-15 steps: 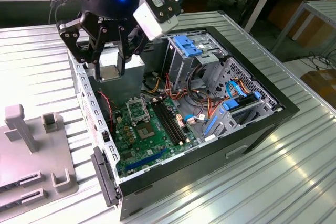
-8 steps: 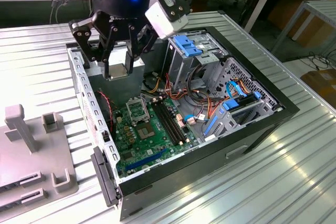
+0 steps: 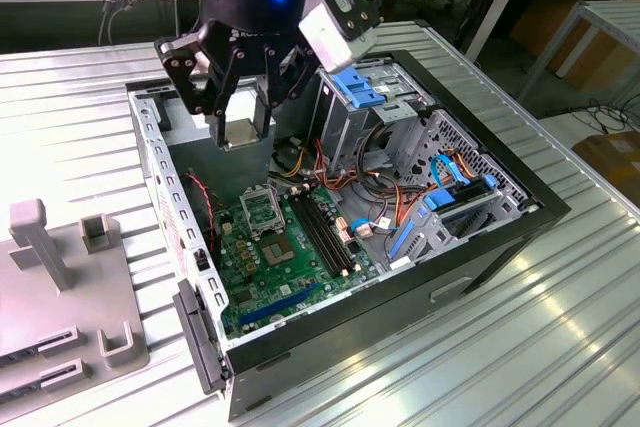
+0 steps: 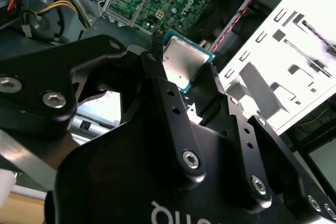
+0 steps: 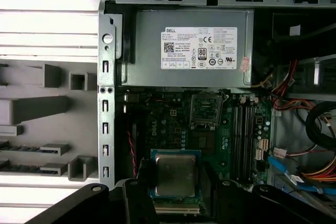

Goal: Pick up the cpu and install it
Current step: 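Pick up the cpu and move it towards the insertion slot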

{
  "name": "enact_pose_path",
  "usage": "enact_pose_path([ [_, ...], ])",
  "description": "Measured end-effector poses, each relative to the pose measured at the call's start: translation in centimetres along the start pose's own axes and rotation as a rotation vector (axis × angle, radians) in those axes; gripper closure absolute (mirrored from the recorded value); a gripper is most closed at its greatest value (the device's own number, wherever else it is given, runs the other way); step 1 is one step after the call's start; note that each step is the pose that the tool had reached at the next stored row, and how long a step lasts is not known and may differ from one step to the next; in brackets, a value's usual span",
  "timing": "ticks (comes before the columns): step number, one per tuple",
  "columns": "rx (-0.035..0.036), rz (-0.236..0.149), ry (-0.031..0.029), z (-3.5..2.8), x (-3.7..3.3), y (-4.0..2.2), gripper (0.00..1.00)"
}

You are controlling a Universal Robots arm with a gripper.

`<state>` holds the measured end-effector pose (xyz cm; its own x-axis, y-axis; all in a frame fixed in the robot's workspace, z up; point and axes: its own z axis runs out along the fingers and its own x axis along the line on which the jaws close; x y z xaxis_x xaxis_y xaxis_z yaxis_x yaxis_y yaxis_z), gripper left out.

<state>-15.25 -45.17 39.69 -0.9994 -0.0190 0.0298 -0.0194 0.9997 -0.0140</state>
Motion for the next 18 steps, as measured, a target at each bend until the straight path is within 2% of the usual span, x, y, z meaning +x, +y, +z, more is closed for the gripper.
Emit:
enact_pose_path([
  [3,0.0,0.0,0.0,0.0,-0.68,-0.01,0.53],
  [12,0.0001,0.0,0.0,-0.07,-3.28,-0.06,0.53],
  [18,0.0,0.0,-0.0002,-0.08,-4.46,-0.09,0.53],
])
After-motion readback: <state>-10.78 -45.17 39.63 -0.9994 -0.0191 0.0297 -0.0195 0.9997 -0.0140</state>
